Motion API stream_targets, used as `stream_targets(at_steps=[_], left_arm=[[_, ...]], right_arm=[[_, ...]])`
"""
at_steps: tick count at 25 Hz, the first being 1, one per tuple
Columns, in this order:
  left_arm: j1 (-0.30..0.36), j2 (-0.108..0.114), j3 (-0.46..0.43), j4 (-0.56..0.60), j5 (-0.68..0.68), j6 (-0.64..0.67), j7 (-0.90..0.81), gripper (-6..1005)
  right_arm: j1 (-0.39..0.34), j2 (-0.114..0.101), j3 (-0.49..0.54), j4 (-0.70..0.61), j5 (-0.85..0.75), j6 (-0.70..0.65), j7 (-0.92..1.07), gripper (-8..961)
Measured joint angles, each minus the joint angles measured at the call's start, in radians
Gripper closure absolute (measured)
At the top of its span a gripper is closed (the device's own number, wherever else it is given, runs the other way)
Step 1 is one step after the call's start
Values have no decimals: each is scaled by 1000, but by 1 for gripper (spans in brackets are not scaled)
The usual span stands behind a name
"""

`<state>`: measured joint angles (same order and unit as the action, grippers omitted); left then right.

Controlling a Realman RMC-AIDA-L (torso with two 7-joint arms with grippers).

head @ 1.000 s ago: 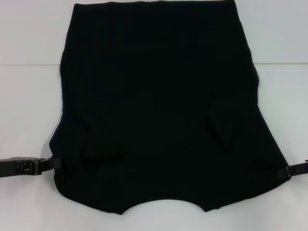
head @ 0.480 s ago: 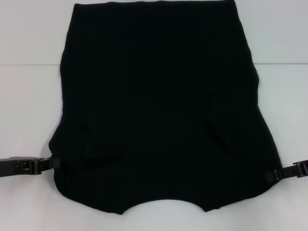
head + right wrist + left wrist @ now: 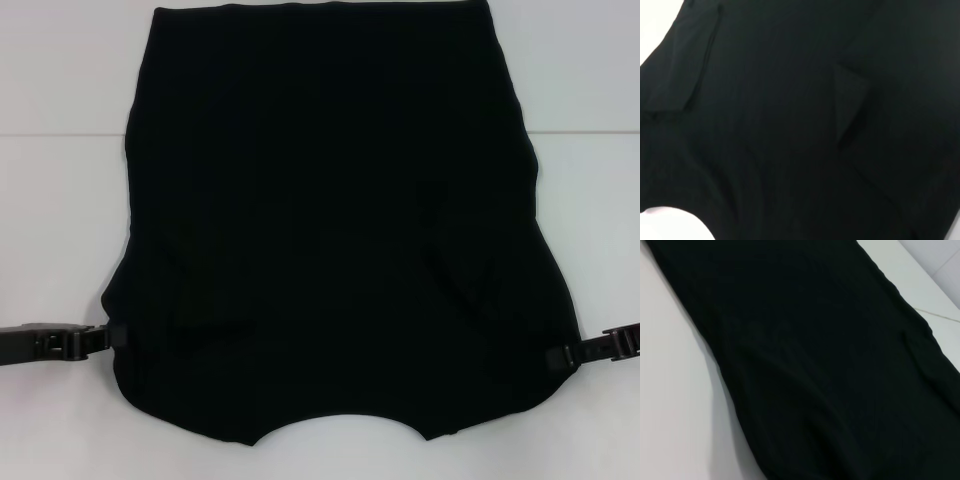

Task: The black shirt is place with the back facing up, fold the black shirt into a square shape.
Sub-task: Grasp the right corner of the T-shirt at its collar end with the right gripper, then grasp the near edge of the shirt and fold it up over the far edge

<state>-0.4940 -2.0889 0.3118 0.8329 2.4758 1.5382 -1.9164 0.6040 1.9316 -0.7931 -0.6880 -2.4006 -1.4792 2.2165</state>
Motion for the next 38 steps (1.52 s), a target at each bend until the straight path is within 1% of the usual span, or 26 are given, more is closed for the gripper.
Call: stream_targets(at_steps=[1,6,12,22,26,29,32,35,36,38], left_arm=[[-1,0,-1,-2,0,0,1,972],[-1,1,-2,-5,0,-1,2,972],[-1,1,-4,-5,0,-3,4,973],[-1,3,-4,-4,0,-3,6,973],[3,3,-6,1,0,14,-6,973],[8,3,-27,8,0,70,-15,973],[22,4,-66,21,0,164,-12,972],[34,4,-80,30,0,202,-10,972],[46,4,-89,34,0,244,-9,972],[59,2,-93,38,0,287,-8,972]], right_arm=[[1,0,0,0,0,1,0,278],[11,3,-3,1,0,2,0,384],[21,7,-18,8,-3,5,0,626],[14,12,-10,9,-3,9,-4,865],[-12,9,11,0,1,7,-21,887],[-33,3,78,3,5,-35,-88,898],[-58,-1,144,2,6,-96,-150,898],[-95,-4,201,-10,6,-134,-192,899],[-108,-8,219,-13,5,-145,-205,899],[-130,-14,243,-13,4,-165,-231,899]])
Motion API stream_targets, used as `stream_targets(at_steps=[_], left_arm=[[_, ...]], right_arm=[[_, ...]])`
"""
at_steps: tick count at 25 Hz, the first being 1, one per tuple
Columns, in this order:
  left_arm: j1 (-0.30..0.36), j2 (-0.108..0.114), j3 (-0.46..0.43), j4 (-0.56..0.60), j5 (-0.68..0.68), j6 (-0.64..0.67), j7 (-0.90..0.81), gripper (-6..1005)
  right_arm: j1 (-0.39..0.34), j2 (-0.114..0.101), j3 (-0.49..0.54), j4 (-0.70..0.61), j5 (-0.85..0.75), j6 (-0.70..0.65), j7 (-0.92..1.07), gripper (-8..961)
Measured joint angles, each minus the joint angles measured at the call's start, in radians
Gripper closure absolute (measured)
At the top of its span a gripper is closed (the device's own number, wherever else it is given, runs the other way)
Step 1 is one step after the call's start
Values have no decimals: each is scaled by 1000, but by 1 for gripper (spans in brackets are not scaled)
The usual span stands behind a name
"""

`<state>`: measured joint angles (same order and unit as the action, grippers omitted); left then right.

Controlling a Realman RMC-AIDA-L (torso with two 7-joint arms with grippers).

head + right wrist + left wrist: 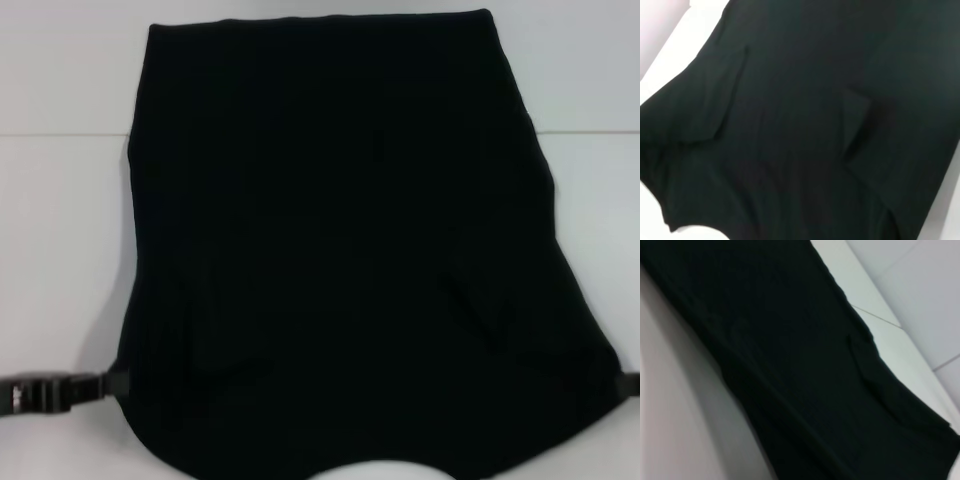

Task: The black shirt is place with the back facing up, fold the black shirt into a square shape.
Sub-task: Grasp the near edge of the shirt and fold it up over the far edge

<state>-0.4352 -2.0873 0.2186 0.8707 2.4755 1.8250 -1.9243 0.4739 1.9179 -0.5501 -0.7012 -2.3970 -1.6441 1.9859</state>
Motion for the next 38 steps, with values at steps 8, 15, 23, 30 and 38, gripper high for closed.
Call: stream_targets(at_steps=[8,15,23,30,38], left_arm=[[84,-22,-26,8,2,158,48,973],[136,-40,-67,-4,0,186,84,972],[64,-17,-90,-21,-18,171,76,973],[-97,45,-108,-121,-43,38,46,972],[-283,91,-67,-253,-51,-259,15,972]], right_arm=[[-103,-19,114,-2,-3,-114,-128,899],[-154,-20,137,-2,-4,-146,-163,898],[-113,-9,157,3,4,-156,-204,898],[-4,-16,252,12,5,-102,-203,898],[165,-43,241,139,3,181,-151,899]])
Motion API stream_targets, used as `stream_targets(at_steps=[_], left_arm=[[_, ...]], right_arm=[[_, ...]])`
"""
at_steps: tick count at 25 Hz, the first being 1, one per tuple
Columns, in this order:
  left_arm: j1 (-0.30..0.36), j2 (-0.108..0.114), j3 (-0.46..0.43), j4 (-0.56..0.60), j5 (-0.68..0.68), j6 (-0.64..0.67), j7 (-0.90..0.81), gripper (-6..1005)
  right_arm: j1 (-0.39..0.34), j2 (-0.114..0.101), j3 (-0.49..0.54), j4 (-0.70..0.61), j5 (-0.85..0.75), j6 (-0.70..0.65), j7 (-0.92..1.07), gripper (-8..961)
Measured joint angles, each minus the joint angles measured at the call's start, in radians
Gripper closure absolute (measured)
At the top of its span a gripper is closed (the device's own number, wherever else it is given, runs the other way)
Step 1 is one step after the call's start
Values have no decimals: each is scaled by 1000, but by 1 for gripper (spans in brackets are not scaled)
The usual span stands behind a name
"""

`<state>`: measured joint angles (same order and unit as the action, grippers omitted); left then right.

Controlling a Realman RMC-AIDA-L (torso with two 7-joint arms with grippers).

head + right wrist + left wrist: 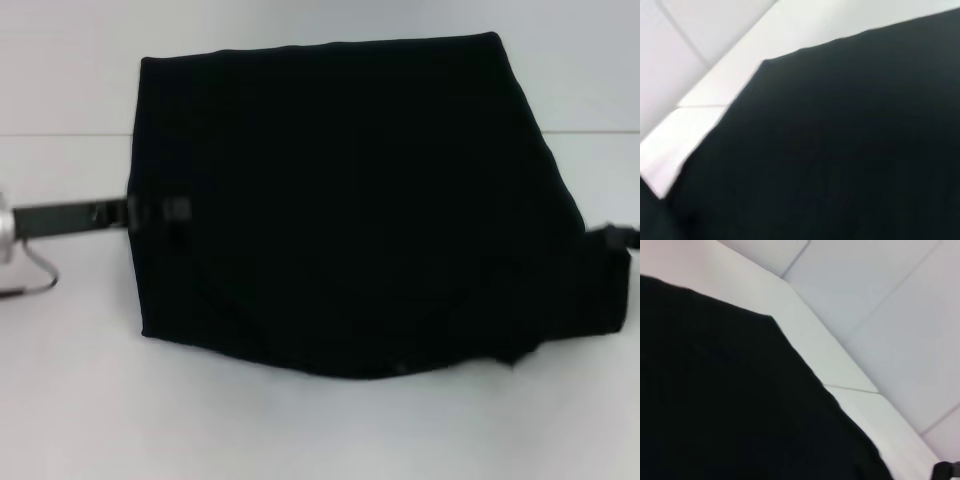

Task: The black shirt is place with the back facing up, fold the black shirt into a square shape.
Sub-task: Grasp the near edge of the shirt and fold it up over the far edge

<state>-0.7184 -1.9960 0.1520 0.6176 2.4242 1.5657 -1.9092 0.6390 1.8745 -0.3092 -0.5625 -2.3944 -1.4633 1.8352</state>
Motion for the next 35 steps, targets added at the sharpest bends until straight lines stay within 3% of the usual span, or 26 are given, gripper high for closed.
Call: stream_targets(at_steps=[3,12,17,20,25,31,35], left_arm=[[-51,2,25,-25,0,-123,-12,972],[-157,14,106,-101,-1,-485,-9,972],[-202,16,172,-146,-1,-681,-11,973],[-220,15,186,-156,-1,-722,-6,973],[-223,-6,214,-171,0,-796,-4,972],[-218,-33,264,-196,1,-867,-3,936],[-218,-38,295,-209,1,-892,-8,907]], right_arm=[[61,1,-18,46,-1,124,2,899],[259,32,-73,169,3,549,24,898],[336,59,-102,192,5,726,21,898],[358,66,-104,209,5,782,18,899],[367,76,-114,240,5,850,14,898],[363,92,-115,252,5,893,25,830],[358,99,-115,253,5,899,24,785]])
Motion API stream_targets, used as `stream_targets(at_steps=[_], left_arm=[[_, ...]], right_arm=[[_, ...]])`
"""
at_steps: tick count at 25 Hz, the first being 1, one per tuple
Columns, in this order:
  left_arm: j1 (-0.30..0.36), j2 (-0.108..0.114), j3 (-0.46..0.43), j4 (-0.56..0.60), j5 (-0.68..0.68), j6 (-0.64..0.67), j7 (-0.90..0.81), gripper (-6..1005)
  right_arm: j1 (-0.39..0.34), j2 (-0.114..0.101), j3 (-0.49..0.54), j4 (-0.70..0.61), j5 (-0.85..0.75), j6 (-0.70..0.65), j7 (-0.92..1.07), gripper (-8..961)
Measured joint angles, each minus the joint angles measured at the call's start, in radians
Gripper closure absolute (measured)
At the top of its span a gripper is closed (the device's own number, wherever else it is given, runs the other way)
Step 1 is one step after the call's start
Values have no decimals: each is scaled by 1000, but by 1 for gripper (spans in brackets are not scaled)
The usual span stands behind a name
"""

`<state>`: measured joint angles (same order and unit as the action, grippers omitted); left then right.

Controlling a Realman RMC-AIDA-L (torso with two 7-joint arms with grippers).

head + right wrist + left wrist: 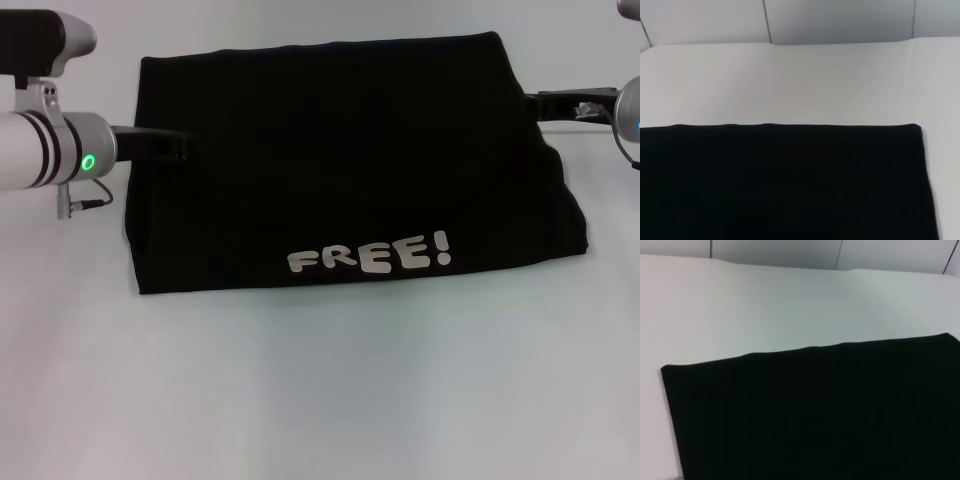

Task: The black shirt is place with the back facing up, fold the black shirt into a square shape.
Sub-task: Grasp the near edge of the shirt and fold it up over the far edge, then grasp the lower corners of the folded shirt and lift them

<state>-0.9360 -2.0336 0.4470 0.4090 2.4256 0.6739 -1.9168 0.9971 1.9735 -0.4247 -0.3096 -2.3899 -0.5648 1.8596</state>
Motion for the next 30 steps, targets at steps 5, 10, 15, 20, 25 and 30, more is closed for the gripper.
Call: stream_targets(at_steps=[5,10,15,20,25,30], left_arm=[[0,-1,9,-23,7,-52,-10,658],[5,-2,9,-25,6,-82,-19,536],[16,-4,12,-24,7,-134,-55,413],[29,-16,15,-18,7,-158,-55,220],[94,-35,16,79,2,-50,-74,165],[227,-79,16,332,-28,299,-94,166]], right_arm=[[-13,7,2,-15,26,26,-10,729],[-30,8,-3,-36,112,6,-54,550],[-55,2,-3,-53,200,-66,-99,380],[-71,-2,-2,-61,210,-109,-106,316],[-103,-7,-3,-80,208,-178,-107,320],[-168,14,-4,-179,210,-289,-103,333]])
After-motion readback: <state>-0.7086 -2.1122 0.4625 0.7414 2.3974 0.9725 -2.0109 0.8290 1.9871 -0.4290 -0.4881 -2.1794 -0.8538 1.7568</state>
